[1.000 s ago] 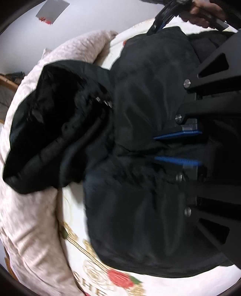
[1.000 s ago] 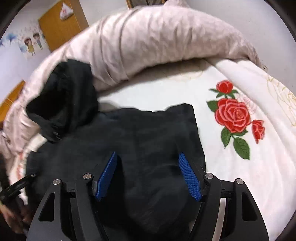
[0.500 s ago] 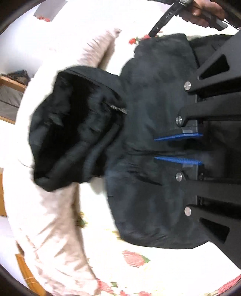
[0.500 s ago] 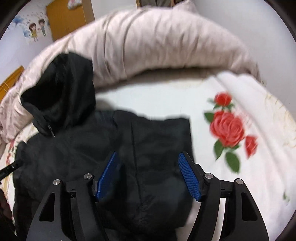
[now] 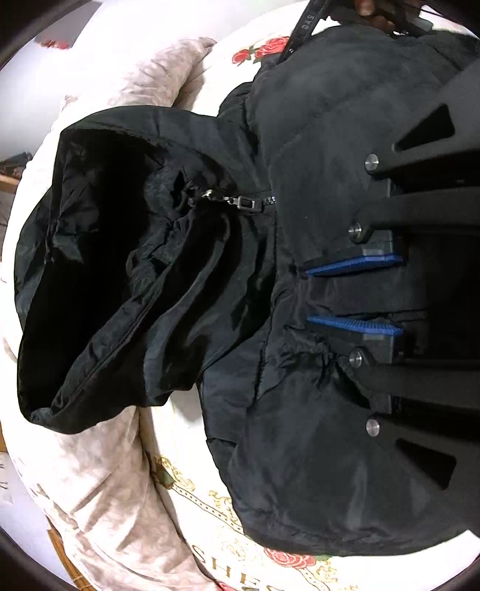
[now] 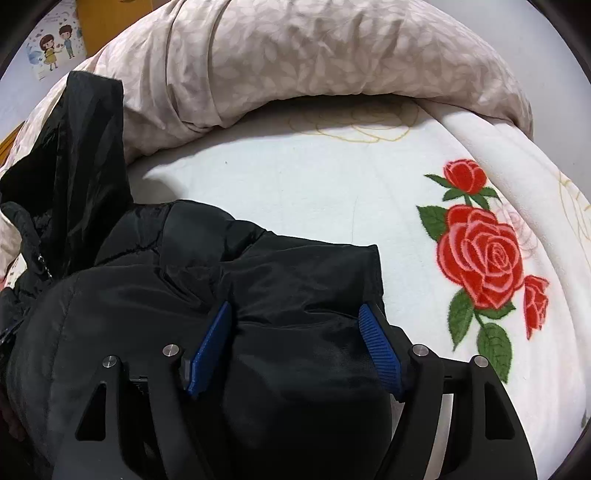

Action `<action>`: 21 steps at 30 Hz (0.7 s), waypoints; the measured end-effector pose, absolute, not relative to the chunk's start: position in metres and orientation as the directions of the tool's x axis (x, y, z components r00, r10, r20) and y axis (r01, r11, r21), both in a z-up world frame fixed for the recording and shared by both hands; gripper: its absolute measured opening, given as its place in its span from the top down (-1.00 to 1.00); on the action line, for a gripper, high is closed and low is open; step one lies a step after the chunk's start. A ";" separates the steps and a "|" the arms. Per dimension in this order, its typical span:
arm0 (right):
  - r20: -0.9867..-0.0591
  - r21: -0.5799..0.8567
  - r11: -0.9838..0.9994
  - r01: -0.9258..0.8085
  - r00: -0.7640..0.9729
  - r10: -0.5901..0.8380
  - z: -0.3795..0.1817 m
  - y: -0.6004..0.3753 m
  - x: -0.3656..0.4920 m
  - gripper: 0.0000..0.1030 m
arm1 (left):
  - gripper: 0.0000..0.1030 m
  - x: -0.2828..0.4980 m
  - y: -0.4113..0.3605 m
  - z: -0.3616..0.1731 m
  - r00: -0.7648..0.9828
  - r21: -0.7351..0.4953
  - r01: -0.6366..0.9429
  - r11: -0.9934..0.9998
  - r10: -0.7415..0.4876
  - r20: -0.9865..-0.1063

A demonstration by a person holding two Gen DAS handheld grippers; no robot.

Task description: Fold large clothes

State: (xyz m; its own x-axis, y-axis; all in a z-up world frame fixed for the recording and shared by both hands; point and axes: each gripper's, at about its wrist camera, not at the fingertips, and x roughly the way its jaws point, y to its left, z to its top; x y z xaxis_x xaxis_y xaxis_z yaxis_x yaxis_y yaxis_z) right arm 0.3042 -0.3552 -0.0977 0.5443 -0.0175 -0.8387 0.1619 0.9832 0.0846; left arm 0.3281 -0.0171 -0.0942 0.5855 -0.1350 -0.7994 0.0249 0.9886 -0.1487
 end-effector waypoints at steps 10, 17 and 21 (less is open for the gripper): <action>-0.808 0.147 0.980 0.133 0.587 0.041 -0.066 -0.346 0.225 -0.35 | 0.49 0.273 -0.005 -0.071 0.600 -0.173 0.081 0.982 -0.186 -0.778; -0.855 0.112 0.984 0.140 0.518 0.024 -0.105 -0.342 0.236 -0.42 | 0.47 0.273 -0.011 -0.098 0.578 -0.159 0.067 0.985 -0.168 -0.798; -0.830 0.111 0.979 0.169 0.557 -0.002 -0.065 -0.336 0.216 -0.36 | 0.48 0.267 -0.011 -0.072 0.554 -0.142 0.035 0.989 -0.138 -0.821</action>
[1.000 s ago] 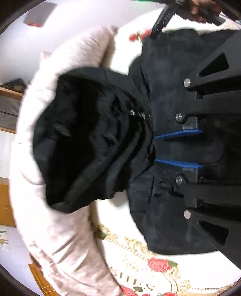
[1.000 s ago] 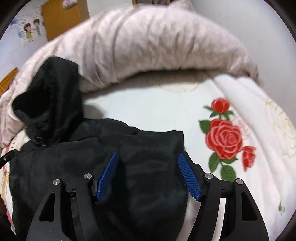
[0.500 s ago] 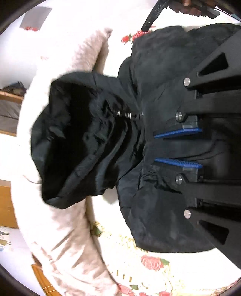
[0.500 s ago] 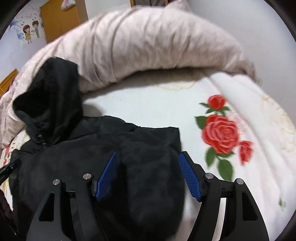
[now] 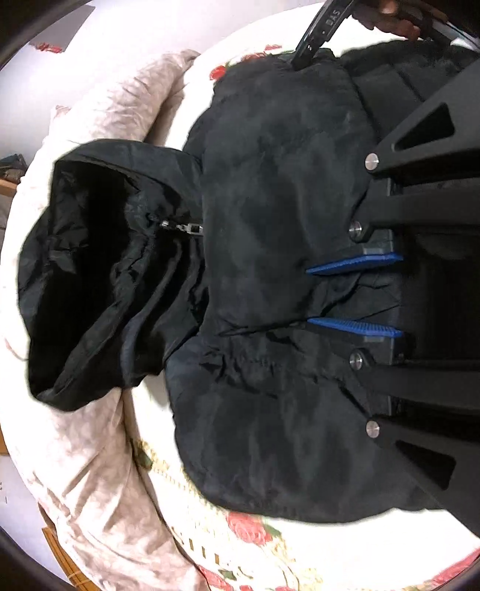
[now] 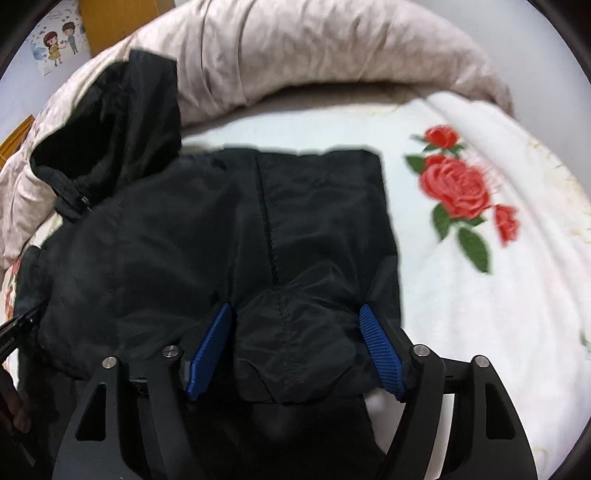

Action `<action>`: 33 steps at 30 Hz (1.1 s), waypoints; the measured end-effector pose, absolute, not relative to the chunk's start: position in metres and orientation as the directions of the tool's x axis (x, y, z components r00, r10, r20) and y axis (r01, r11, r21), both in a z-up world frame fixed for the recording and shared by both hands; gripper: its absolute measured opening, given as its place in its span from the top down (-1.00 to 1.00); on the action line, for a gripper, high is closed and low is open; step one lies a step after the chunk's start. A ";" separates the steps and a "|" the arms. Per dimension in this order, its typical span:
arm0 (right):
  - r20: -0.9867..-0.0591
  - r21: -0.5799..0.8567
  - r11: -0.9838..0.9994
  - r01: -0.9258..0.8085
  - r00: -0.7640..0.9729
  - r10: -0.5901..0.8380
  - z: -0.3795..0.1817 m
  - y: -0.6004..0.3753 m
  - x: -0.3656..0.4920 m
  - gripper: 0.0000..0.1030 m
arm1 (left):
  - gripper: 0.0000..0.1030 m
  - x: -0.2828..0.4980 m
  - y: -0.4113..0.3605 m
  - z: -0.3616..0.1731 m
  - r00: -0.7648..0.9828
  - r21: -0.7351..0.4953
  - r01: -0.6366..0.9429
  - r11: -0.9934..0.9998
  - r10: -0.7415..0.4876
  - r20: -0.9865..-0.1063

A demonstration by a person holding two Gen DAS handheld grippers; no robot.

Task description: Fold large clothes

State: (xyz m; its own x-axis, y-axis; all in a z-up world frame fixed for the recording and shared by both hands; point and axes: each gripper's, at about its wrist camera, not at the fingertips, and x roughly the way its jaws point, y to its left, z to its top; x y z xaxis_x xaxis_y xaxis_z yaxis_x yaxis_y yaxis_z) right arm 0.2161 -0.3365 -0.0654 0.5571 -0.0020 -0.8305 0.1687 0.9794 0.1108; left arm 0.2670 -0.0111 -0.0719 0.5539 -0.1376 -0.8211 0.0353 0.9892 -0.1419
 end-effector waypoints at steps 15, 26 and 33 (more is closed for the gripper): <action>-0.669 0.144 0.988 0.063 0.742 0.050 0.091 -0.242 0.058 -0.36 | 0.29 0.107 -0.012 0.067 0.627 -0.114 0.042 0.993 -0.115 -0.770; -0.671 0.144 0.989 -0.040 0.731 0.127 0.114 -0.204 0.018 -0.36 | 0.02 0.049 -0.004 0.085 0.623 -0.115 0.031 0.993 -0.109 -0.774; -0.686 0.137 0.989 -0.059 0.715 0.138 0.108 -0.183 0.043 -0.36 | 0.02 0.066 0.001 0.082 0.621 -0.122 0.030 0.992 -0.115 -0.776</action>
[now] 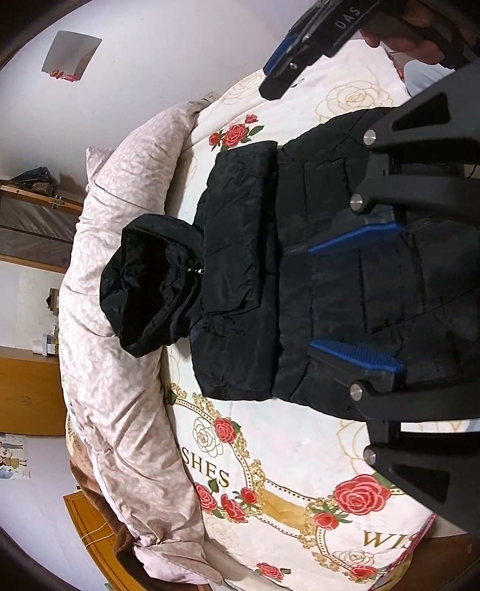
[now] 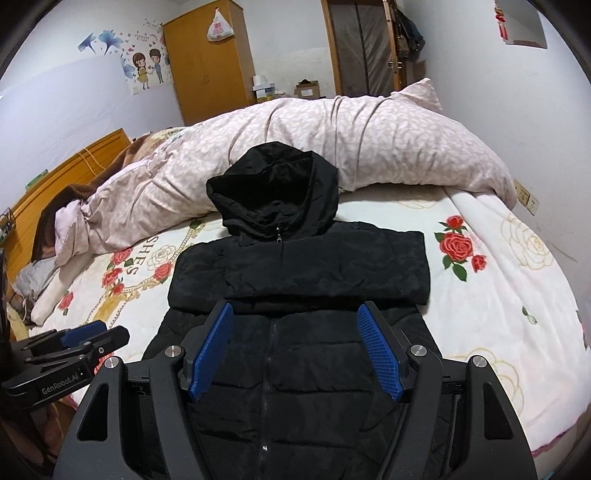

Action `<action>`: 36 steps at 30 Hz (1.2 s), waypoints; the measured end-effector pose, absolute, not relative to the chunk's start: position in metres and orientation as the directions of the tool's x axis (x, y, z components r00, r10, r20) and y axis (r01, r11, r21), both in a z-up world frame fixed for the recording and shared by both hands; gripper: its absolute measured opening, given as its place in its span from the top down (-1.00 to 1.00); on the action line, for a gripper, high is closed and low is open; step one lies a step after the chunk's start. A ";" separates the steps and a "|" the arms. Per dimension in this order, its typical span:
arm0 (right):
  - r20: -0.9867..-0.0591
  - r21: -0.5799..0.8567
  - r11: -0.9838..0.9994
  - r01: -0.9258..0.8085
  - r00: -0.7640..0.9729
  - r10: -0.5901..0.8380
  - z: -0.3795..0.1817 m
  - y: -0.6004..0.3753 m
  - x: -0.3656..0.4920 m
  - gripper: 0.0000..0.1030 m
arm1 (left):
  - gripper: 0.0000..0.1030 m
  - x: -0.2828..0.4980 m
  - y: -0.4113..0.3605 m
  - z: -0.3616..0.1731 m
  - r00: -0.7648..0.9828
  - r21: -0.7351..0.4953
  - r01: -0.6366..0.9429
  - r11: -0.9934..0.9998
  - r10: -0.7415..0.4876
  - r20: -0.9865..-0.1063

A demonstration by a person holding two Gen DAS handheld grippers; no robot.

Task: Fold large clothes
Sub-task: 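Move both tools toward the jacket hood, then grasp the hood with the right tool while the left tool grasps the hood too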

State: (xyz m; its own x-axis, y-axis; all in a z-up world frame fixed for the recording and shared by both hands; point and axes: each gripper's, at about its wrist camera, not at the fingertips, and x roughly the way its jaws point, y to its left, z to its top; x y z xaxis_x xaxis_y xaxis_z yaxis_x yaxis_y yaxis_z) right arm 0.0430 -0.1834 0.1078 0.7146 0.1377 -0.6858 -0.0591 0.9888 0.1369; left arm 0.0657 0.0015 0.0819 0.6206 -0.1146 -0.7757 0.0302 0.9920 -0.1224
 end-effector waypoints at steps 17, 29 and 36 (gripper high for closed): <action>-0.737 0.115 0.986 -0.120 0.655 0.166 0.068 -0.176 0.188 -0.36 | -0.10 0.200 0.024 0.058 0.603 -0.135 0.049 0.990 -0.137 -0.786; -0.755 0.096 0.990 -0.107 0.640 0.142 0.043 -0.203 0.327 -0.36 | -0.23 0.340 0.048 0.050 0.641 -0.141 0.039 0.989 -0.133 -0.756; -0.753 0.054 0.992 -0.115 0.648 0.117 0.034 -0.209 0.408 -0.36 | -0.25 0.433 0.070 0.034 0.663 -0.106 -0.007 0.994 -0.075 -0.745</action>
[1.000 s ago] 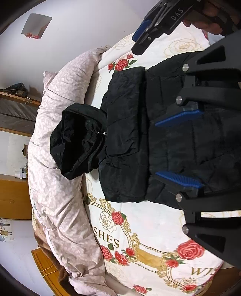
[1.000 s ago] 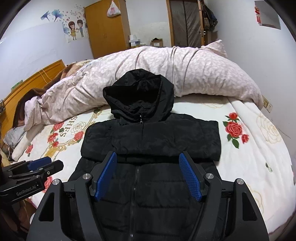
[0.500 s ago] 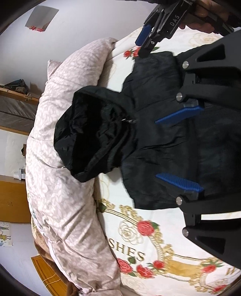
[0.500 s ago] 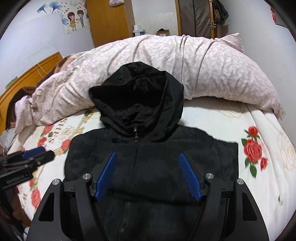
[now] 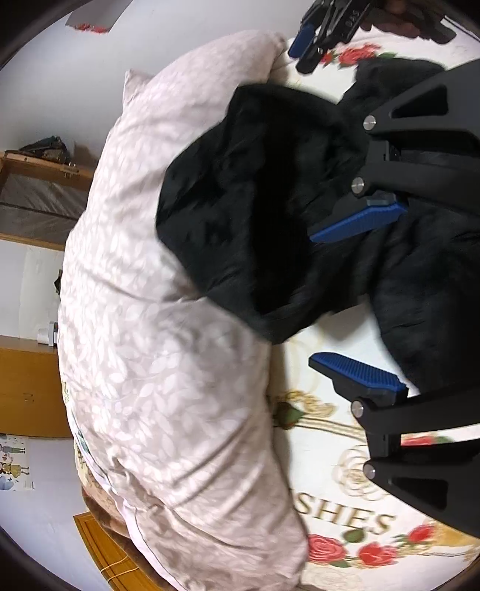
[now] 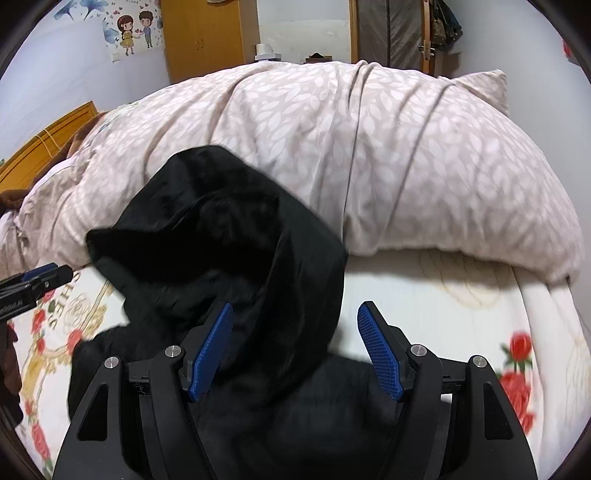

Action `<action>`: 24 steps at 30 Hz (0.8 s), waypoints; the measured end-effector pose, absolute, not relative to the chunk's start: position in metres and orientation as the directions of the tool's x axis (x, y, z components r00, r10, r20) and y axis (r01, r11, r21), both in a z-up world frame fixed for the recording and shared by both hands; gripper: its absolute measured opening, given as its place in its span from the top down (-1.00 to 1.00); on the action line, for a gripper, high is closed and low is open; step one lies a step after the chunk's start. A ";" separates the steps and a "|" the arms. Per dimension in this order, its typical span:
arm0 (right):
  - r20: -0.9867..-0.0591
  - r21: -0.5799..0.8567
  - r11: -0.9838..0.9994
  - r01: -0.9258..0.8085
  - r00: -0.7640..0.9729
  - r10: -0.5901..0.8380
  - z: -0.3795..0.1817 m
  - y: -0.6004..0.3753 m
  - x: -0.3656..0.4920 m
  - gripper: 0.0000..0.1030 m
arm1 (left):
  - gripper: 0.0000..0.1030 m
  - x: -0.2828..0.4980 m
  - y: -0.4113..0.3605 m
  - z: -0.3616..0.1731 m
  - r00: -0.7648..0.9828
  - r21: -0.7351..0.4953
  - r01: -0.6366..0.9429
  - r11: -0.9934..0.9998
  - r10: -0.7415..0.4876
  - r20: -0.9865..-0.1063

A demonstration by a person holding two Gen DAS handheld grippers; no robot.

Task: Fold large clothes
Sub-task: 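Grasp the hood with the right tool while the left tool grasps the hood too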

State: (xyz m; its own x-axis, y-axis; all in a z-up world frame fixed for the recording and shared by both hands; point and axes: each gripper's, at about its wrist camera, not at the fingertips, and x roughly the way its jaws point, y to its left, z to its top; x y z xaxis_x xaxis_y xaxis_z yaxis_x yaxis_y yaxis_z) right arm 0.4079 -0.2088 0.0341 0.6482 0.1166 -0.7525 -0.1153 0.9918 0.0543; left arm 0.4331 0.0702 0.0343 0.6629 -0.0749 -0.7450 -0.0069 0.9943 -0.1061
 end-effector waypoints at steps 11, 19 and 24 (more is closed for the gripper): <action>-0.798 -0.002 0.996 -0.094 0.600 0.055 -0.001 -0.207 0.475 0.26 | 0.76 0.499 0.070 -0.010 0.623 -0.149 0.004 0.989 -0.119 -0.773; -0.747 0.101 0.990 -0.097 0.650 0.140 0.032 -0.224 0.413 0.72 | 0.86 0.435 0.070 0.027 0.708 -0.221 0.032 0.975 -0.178 -0.683; -0.724 0.175 0.981 -0.088 0.663 0.189 0.051 -0.234 0.359 0.73 | 0.87 0.378 0.064 0.058 0.739 -0.266 0.066 0.962 -0.226 -0.635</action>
State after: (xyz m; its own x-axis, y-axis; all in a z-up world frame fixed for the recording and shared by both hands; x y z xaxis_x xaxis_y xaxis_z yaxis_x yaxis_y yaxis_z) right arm 0.3590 -0.2340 0.0515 0.6630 0.1888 -0.7244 -0.0879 0.9806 0.1751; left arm 0.3784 0.0638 0.0581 0.7390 -0.2263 -0.6346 0.0661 0.9617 -0.2660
